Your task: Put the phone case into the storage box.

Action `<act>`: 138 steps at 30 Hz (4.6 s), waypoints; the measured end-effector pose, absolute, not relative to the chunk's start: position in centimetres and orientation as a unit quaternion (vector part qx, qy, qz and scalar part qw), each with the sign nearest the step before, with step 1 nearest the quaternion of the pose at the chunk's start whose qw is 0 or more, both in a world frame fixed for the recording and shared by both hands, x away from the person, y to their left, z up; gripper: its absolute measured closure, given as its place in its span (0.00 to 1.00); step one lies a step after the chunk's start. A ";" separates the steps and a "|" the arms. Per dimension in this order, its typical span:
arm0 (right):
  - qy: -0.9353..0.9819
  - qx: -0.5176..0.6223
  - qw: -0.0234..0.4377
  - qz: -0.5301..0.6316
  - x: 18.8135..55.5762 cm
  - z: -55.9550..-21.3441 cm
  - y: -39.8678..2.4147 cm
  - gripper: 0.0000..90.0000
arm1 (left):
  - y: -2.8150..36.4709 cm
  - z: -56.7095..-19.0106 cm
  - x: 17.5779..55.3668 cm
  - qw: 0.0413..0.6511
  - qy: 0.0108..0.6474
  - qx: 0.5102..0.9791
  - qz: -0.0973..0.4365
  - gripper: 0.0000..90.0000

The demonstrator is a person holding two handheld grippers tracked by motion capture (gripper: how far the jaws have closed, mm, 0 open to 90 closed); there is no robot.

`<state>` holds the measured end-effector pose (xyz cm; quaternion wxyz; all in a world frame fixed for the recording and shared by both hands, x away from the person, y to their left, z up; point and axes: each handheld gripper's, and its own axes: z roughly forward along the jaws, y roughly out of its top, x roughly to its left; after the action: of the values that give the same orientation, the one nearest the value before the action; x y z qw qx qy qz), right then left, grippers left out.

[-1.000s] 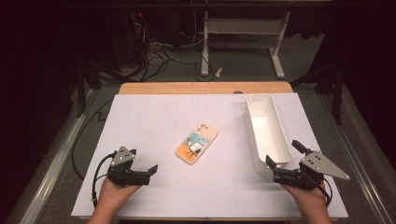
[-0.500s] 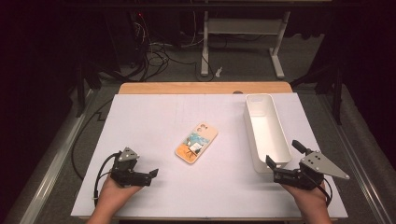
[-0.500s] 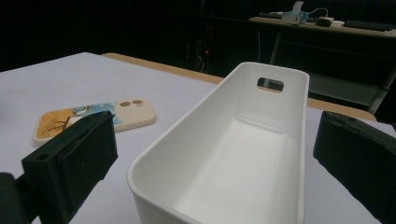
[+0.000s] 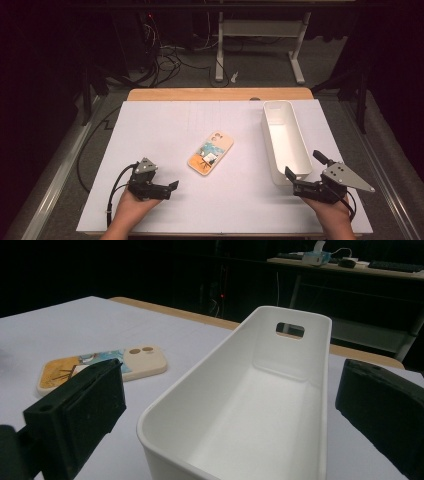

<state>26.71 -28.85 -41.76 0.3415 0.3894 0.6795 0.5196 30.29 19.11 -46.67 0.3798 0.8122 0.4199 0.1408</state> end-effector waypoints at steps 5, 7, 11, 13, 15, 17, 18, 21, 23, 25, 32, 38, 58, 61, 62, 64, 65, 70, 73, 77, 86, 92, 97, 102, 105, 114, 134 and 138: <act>0.679 0.389 0.340 0.521 26.7 -41.8 -28.9 0.00 | 17.5 -46.8 31.0 0.400 0.414 0.809 0.124 0.00; 0.678 0.391 0.339 0.523 26.7 -41.8 -29.0 0.00 | 16.4 -46.9 31.7 0.374 0.409 0.823 0.120 0.00; 0.676 0.392 0.338 0.524 26.7 -41.8 -29.0 0.00 | 15.3 -47.2 32.7 0.378 0.407 0.821 0.128 0.00; 0.675 0.393 0.337 0.525 26.7 -41.8 -29.1 0.00 | 14.7 -47.4 33.3 0.384 0.405 0.820 0.127 0.01; 0.675 0.394 0.337 0.525 26.7 -41.8 -29.1 0.00 | 14.0 -47.5 33.8 0.382 0.404 0.822 0.126 0.01; 0.675 0.394 0.336 0.526 26.7 -41.8 -29.1 0.00 | 13.2 -47.5 34.3 0.378 0.401 0.825 0.125 0.01; 0.675 0.394 0.336 0.526 26.7 -41.8 -29.1 0.00 | 12.9 -47.6 34.5 0.371 0.401 0.828 0.123 0.01; 0.674 0.394 0.337 0.526 26.7 -41.8 -29.2 0.00 | 11.9 -47.5 35.2 0.361 0.400 0.834 0.122 0.01; 0.674 0.394 0.337 0.526 26.7 -41.8 -29.2 0.00 | 11.7 -47.5 35.4 0.359 0.402 0.834 0.123 0.01; 0.673 0.395 0.338 0.527 26.7 -41.8 -29.3 0.00 | 10.9 -47.5 36.2 0.350 0.404 0.836 0.123 0.01; 0.670 0.397 0.337 0.529 26.6 -41.7 -29.5 0.00 | 9.2 -47.4 37.7 0.342 0.411 0.836 0.124 0.01; 0.668 0.397 0.339 0.530 26.5 -41.7 -29.7 0.00 | 7.9 -46.6 38.7 0.335 0.404 0.844 0.112 0.01; 0.666 0.399 0.339 0.531 26.5 -41.6 -29.8 0.00 | 6.8 -46.2 40.9 0.298 0.413 0.856 0.087 0.00; 0.666 0.399 0.339 0.531 26.5 -41.6 -29.9 0.00 | 6.4 -46.9 40.9 0.283 0.410 0.863 0.085 0.00; 0.666 0.399 0.339 0.531 26.5 -41.6 -29.9 0.00 | 6.4 -46.9 40.9 0.283 0.410 0.863 0.085 0.00; 0.666 0.400 0.339 0.531 26.5 -41.6 -30.0 0.00 | 6.2 -47.1 40.9 0.279 0.409 0.864 0.091 0.00; 0.665 0.400 0.339 0.531 26.5 -41.6 -30.0 0.00 | 6.0 -47.1 40.8 0.274 0.405 0.866 0.100 0.00; 0.664 0.400 0.340 0.532 26.5 -41.5 -30.0 0.00 | 6.0 -47.1 40.7 0.269 0.400 0.871 0.099 0.02; 0.664 0.401 0.339 0.532 26.5 -41.5 -30.0 0.00 | 6.0 -47.0 40.6 0.270 0.395 0.872 0.099 0.06; 0.663 0.402 0.339 0.533 26.5 -41.5 -30.0 0.00 | 6.0 -46.9 40.5 0.269 0.395 0.873 0.098 0.10; 0.662 0.403 0.338 0.534 26.5 -41.6 -30.0 0.00 | 6.0 -46.9 40.4 0.270 0.396 0.872 0.097 0.11; 0.661 0.404 0.337 0.535 26.5 -41.6 -30.1 0.00 | 6.0 -46.8 40.4 0.270 0.394 0.873 0.098 0.11; 0.660 0.405 0.337 0.534 26.6 -41.6 -30.1 0.00 | 6.1 -46.7 40.3 0.272 0.392 0.874 0.098 0.12; 0.660 0.406 0.337 0.535 26.6 -41.6 -30.1 0.00 | 6.2 -46.6 40.3 0.277 0.393 0.872 0.097 0.12; 0.660 0.406 0.337 0.535 26.6 -41.6 -30.2 0.00 | 6.2 -46.4 40.2 0.279 0.392 0.871 0.097 0.12; 0.660 0.407 0.337 0.534 26.6 -41.6 -30.1 0.00 | 6.6 -46.1 40.0 0.292 0.391 0.868 0.098 0.12; 0.660 0.408 0.338 0.533 26.5 -41.6 -30.2 0.00 | 9.7 -44.8 37.7 0.365 0.350 0.858 0.087 0.12; 0.659 0.409 0.338 0.533 26.5 -41.6 -30.2 0.00 | 10.5 -44.2 36.9 0.386 0.348 0.850 0.087 0.12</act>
<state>26.46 -30.19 -41.61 0.3385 0.4087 0.6589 0.5332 36.85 10.52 -44.20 0.3861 0.8499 0.3480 0.0872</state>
